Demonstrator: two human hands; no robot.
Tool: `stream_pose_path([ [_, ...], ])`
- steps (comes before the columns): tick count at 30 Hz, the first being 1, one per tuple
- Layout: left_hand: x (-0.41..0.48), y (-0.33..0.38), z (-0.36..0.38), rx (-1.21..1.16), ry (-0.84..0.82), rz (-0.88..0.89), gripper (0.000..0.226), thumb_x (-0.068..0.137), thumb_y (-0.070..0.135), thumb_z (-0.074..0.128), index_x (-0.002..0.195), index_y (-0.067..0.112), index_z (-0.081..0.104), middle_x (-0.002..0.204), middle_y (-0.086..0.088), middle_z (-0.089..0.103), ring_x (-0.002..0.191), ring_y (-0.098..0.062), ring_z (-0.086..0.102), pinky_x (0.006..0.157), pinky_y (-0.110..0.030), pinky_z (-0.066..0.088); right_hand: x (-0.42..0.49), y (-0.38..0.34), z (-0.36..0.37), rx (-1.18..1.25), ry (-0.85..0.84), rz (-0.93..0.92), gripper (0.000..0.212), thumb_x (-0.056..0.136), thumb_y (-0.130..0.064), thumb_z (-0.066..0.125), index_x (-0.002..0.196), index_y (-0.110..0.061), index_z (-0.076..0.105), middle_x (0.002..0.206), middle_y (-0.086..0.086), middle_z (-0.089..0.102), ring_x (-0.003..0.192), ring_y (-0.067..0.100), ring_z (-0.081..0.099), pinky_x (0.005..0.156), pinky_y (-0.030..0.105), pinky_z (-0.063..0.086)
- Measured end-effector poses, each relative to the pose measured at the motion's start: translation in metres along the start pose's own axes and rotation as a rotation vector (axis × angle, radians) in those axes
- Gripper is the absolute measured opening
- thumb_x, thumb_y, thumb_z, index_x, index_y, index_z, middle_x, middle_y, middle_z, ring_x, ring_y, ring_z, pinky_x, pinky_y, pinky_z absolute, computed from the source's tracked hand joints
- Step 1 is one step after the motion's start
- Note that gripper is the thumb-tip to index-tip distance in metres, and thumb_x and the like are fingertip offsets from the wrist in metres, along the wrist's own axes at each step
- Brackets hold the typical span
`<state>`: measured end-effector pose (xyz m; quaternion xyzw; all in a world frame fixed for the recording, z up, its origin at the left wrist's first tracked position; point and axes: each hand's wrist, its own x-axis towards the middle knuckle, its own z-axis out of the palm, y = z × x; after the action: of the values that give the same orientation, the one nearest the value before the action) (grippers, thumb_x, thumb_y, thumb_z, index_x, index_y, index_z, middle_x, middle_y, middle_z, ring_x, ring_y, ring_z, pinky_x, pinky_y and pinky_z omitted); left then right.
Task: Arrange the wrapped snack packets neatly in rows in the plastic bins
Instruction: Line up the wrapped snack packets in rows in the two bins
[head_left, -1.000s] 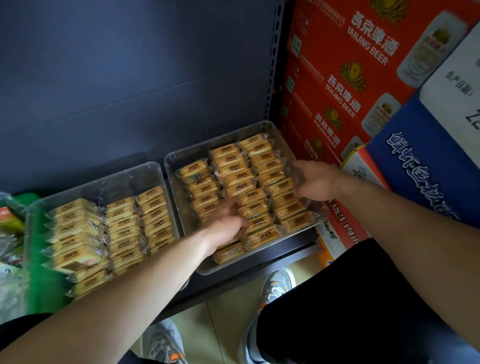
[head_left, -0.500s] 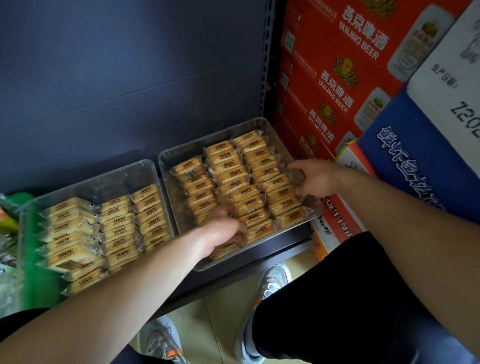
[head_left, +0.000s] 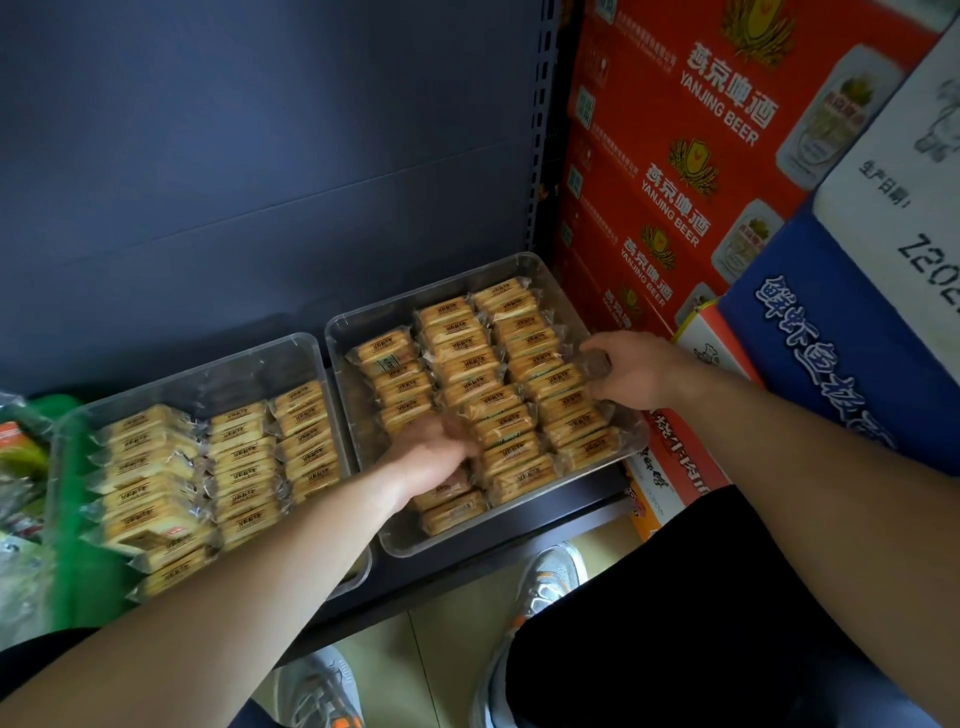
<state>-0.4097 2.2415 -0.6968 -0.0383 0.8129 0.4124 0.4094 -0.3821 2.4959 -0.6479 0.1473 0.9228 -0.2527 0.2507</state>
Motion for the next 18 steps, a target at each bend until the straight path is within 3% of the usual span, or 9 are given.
stream_pose_path([
  [2,0.009,-0.002,-0.004,0.054,0.104,0.001,0.007,0.094,0.031,0.071,0.096,0.027,0.066,0.102,0.003,0.072,0.095,-0.02,0.072,0.091,-0.04,0.059,0.002,0.0,0.0,0.009,0.02,-0.006,0.056,0.093,-0.021,0.071,0.145,-0.02,0.05,0.136,0.006,0.06,0.117,0.021,0.057,0.088,0.025,0.041],
  [5,0.018,-0.002,-0.001,0.04,0.195,-0.029,0.027,0.088,0.04,0.074,0.108,0.024,0.065,0.105,0.003,0.07,0.098,-0.022,0.069,0.093,-0.043,0.058,0.007,-0.002,0.003,-0.022,0.026,-0.012,0.05,0.094,-0.021,0.068,0.142,-0.02,0.052,0.133,0.005,0.06,0.109,0.018,0.054,0.085,0.024,0.039],
  [9,0.03,-0.002,0.01,-0.1,0.247,-0.05,0.058,0.078,0.049,0.076,0.125,0.023,0.055,0.115,-0.002,0.069,0.101,-0.028,0.069,0.09,-0.048,0.059,0.014,-0.008,0.006,-0.157,0.067,-0.02,0.057,0.094,-0.027,0.066,0.147,-0.025,0.047,0.142,0.004,0.044,0.127,0.026,0.047,0.1,0.036,0.043],
  [12,0.029,0.004,0.014,-0.109,0.312,-0.065,0.047,0.089,0.039,0.073,0.126,0.02,0.053,0.113,-0.004,0.067,0.1,-0.027,0.069,0.083,-0.042,0.059,0.018,-0.017,0.009,-0.263,0.139,-0.089,0.056,0.093,-0.028,0.064,0.147,-0.027,0.047,0.147,0.001,0.04,0.131,0.028,0.04,0.103,0.042,0.041],
  [15,0.033,0.005,0.014,-0.104,0.274,-0.032,0.029,0.093,0.028,0.071,0.119,0.02,0.063,0.106,0.001,0.07,0.097,-0.018,0.066,0.063,-0.023,0.046,0.023,-0.028,0.017,-0.296,0.111,-0.172,0.057,0.095,-0.03,0.063,0.149,-0.024,0.045,0.151,0.001,0.041,0.135,0.026,0.04,0.11,0.042,0.039],
  [16,0.032,0.006,0.014,-0.111,0.25,-0.014,0.028,0.093,0.025,0.071,0.119,0.02,0.063,0.106,0.003,0.07,0.098,-0.017,0.065,0.064,-0.022,0.044,0.025,-0.031,0.021,-0.294,0.087,-0.192,0.058,0.095,-0.031,0.063,0.149,-0.024,0.044,0.151,0.001,0.042,0.136,0.025,0.041,0.112,0.041,0.038],
  [18,0.033,0.008,0.015,-0.092,0.194,0.033,0.031,0.091,0.02,0.072,0.121,0.024,0.064,0.111,0.006,0.069,0.104,-0.015,0.063,0.08,-0.025,0.048,0.03,-0.036,0.026,-0.276,0.033,-0.205,0.058,0.095,-0.033,0.064,0.149,-0.024,0.044,0.15,0.002,0.045,0.136,0.025,0.043,0.111,0.043,0.04],
])
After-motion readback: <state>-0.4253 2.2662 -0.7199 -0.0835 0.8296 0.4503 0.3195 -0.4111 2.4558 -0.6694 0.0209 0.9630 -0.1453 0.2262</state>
